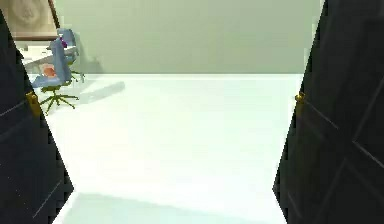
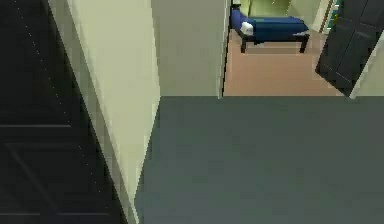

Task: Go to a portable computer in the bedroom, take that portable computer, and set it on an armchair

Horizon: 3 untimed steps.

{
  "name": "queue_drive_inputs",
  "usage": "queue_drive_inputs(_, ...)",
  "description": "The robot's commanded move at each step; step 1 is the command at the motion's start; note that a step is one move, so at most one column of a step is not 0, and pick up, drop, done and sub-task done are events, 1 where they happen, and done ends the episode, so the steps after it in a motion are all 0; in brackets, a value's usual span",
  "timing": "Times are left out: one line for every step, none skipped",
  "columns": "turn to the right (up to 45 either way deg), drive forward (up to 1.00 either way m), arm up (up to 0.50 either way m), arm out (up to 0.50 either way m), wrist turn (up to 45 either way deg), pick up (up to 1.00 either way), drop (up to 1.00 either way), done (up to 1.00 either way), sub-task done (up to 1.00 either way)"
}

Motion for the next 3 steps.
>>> queue_drive_inputs(45.0, 0.00, 0.00, 0.00, 0.0, 0.00, 0.00, 0.00, 0.00)
queue_drive_inputs(45.0, 0.00, 0.00, 0.00, 0.0, 0.00, 0.00, 0.00, 0.00)
queue_drive_inputs(27.0, 0.00, 0.00, 0.00, 0.0, 0.00, 0.00, 0.00, 0.00)
